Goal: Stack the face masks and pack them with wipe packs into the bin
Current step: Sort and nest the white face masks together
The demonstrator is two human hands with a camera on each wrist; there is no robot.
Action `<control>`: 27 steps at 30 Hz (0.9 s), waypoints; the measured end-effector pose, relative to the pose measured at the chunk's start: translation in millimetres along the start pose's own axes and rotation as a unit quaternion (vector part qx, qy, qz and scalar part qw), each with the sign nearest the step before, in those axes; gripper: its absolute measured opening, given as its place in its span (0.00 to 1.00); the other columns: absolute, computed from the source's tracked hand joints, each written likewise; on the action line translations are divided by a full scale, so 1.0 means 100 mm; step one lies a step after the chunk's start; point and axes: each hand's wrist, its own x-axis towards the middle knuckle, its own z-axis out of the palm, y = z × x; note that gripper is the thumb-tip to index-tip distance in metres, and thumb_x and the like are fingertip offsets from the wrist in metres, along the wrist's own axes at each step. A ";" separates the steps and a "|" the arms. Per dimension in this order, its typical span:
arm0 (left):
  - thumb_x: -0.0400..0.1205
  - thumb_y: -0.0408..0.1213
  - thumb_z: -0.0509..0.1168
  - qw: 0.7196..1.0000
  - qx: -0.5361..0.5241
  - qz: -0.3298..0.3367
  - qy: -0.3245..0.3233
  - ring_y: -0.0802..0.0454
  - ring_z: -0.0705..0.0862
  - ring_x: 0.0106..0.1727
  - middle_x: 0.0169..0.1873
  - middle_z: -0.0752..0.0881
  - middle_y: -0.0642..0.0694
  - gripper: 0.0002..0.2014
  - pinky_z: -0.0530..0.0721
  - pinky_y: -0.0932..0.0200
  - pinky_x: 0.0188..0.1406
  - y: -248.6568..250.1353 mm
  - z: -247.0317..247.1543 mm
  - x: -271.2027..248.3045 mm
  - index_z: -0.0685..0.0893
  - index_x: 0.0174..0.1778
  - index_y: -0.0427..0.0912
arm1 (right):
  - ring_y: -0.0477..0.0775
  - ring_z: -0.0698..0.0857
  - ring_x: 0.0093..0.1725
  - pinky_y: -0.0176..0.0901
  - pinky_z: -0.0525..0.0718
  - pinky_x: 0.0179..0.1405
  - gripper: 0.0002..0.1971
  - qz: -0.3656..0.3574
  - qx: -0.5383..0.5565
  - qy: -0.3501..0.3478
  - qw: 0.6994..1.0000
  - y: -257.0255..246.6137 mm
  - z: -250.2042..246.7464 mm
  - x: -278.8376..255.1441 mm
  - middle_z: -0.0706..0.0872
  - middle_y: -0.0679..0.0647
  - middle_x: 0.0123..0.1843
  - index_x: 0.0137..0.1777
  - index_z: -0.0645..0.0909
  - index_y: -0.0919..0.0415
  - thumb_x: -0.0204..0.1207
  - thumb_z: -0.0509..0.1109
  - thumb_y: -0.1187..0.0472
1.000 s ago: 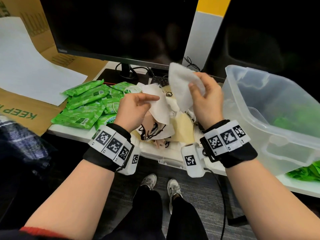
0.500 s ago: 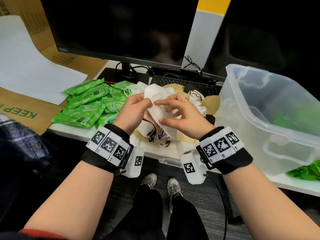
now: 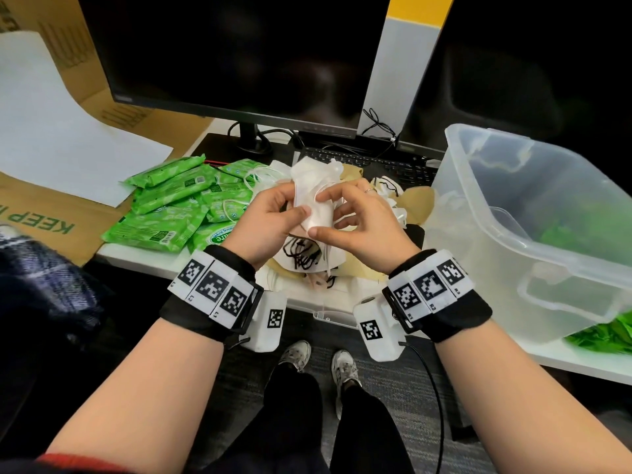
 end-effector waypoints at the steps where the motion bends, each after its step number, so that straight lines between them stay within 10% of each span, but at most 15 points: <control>1: 0.81 0.19 0.56 1.000 0.005 0.003 -0.004 0.56 0.86 0.46 0.49 0.86 0.43 0.14 0.83 0.60 0.51 -0.01 0.01 0.00 0.82 0.53 0.39 | 0.50 0.80 0.44 0.34 0.82 0.46 0.19 0.000 -0.010 0.010 1.000 0.01 0.00 0.01 0.73 0.51 0.52 0.52 0.79 0.54 0.62 0.81 0.60; 9: 0.73 0.28 0.66 0.997 0.027 0.029 0.065 0.49 0.84 0.49 0.50 0.85 0.33 0.09 0.82 0.51 0.55 -0.03 0.02 0.01 0.85 0.48 0.39 | 0.49 0.77 0.46 0.24 0.69 0.39 0.16 -0.002 -0.067 0.066 0.996 0.07 -0.03 0.03 0.79 0.48 0.45 0.43 0.74 0.54 0.63 0.70 0.74; 12: 0.76 0.17 0.64 0.991 0.025 0.037 0.124 0.63 0.86 0.43 0.43 0.87 0.51 0.20 0.85 0.60 0.50 -0.04 0.00 0.03 0.79 0.61 0.39 | 0.46 0.77 0.42 0.21 0.69 0.36 0.16 0.027 -0.034 0.111 0.993 0.12 -0.08 0.04 0.78 0.43 0.41 0.46 0.73 0.54 0.67 0.66 0.76; 17: 0.74 0.17 0.63 0.984 0.053 0.055 0.163 0.46 0.82 0.43 0.42 0.86 0.41 0.39 0.84 0.46 0.48 -0.10 -0.14 0.00 0.67 0.67 0.69 | 0.46 0.82 0.41 0.40 0.80 0.43 0.21 0.031 0.160 0.213 0.963 0.05 -0.21 0.06 0.81 0.47 0.41 0.54 0.70 0.52 0.71 0.66 0.77; 22: 0.77 0.22 0.59 0.970 0.171 0.012 0.172 0.67 0.80 0.37 0.39 0.86 0.54 0.17 0.78 0.74 0.40 -0.04 -0.08 0.00 0.88 0.48 0.46 | 0.52 0.84 0.45 0.46 0.84 0.50 0.23 -0.017 0.388 0.146 0.910 -0.05 -0.24 0.09 0.83 0.56 0.44 0.56 0.72 0.53 0.64 0.67 0.74; 27: 0.77 0.43 0.63 0.990 -0.017 -0.013 0.143 0.47 0.85 0.38 0.34 0.88 0.38 0.16 0.82 0.60 0.39 0.06 -0.03 -0.05 0.87 0.40 0.32 | 0.44 0.82 0.39 0.38 0.82 0.43 0.24 0.035 0.300 0.156 0.940 -0.02 -0.12 0.08 0.79 0.51 0.41 0.51 0.72 0.51 0.69 0.65 0.82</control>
